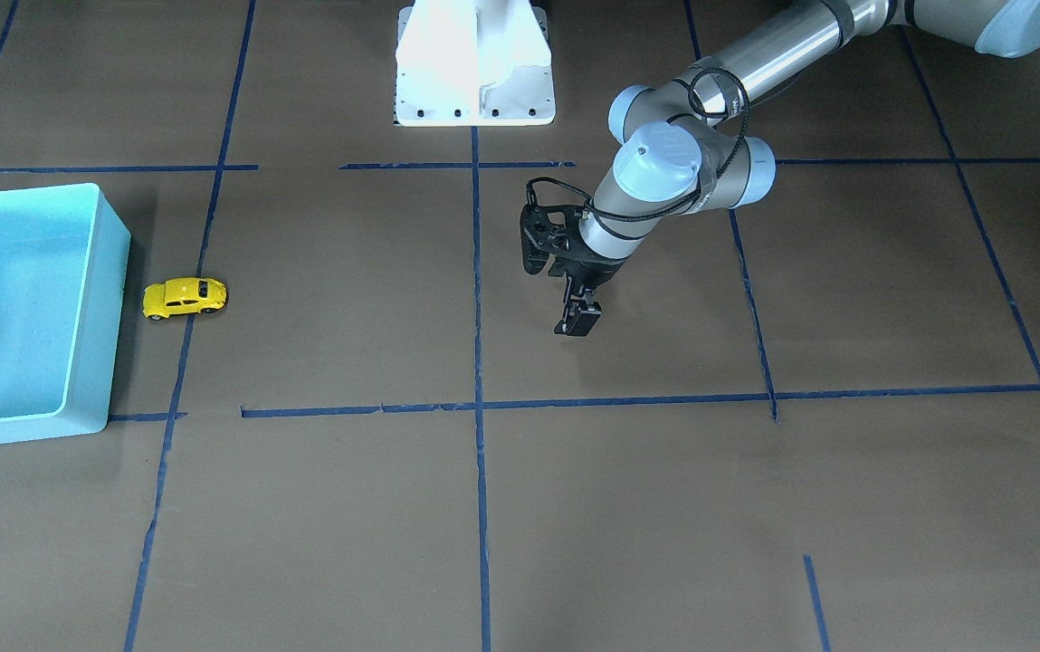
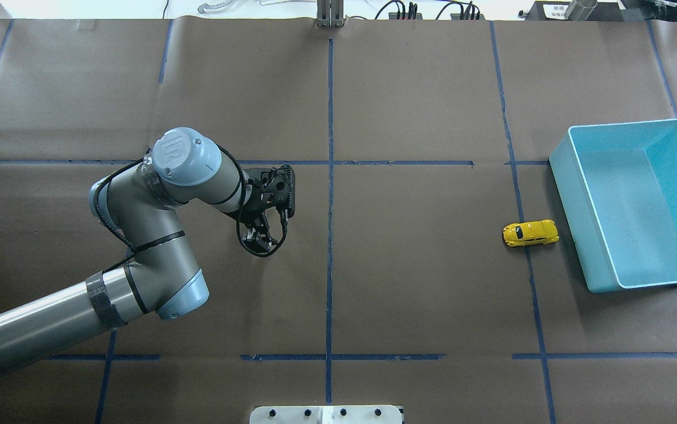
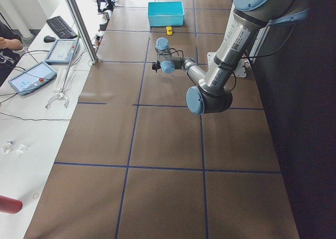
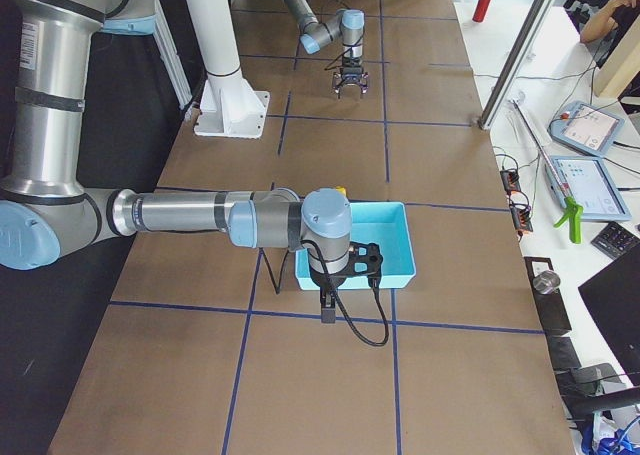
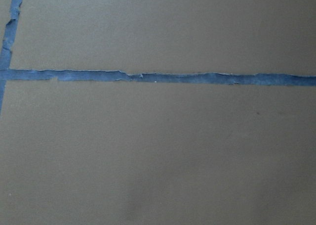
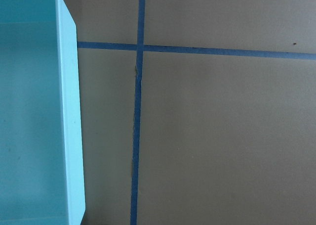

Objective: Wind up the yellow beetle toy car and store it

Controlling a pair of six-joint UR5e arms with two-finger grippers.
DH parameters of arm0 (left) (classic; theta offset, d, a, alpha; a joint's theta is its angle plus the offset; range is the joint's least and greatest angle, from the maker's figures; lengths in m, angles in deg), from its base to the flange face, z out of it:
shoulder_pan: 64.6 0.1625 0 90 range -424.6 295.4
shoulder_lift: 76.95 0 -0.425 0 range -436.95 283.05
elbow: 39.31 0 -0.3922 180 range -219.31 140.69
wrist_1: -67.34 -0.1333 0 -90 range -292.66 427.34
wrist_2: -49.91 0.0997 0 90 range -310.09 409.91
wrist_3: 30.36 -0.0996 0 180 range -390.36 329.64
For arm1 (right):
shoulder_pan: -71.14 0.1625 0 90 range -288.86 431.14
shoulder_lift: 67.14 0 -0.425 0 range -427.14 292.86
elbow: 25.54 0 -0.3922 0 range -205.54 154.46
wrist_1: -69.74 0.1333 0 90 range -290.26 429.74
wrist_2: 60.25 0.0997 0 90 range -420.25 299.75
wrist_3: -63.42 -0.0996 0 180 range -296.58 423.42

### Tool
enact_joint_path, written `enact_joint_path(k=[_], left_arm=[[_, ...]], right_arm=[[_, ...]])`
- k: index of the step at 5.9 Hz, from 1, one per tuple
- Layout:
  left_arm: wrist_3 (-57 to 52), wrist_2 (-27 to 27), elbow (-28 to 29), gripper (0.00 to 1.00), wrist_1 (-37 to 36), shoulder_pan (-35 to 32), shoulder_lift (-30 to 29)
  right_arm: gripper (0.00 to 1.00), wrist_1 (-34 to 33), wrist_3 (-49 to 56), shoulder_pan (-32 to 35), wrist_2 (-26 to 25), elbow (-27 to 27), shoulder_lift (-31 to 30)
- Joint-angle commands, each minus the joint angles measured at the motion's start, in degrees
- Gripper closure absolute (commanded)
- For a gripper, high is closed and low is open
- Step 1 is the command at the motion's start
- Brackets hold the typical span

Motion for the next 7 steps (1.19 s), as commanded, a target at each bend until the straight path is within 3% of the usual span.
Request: enact_joint_path(k=[1,3,5,7], left_arm=[[0.12,0.32,-3.02,0.00,-7.58,-4.02,0.12],[0.30,-0.20,-6.38,0.00,-23.66,-12.02,0.04],[0.47,-0.38,-6.57,0.00,-26.90,-16.34,2.56],[0.91,-6.96,-5.69,0.00,-27.69,-21.25,4.77]], right_arm=[[0.00,0.00,0.09,-0.87,0.11,0.63,0.14],[0.00,0.09,0.09,-5.77,0.64,4.74,0.58],[0.00,0.35,3.05,-8.69,0.73,6.61,2.33],[0.00,0.00,9.32,-10.37,0.91,7.75,6.47]])
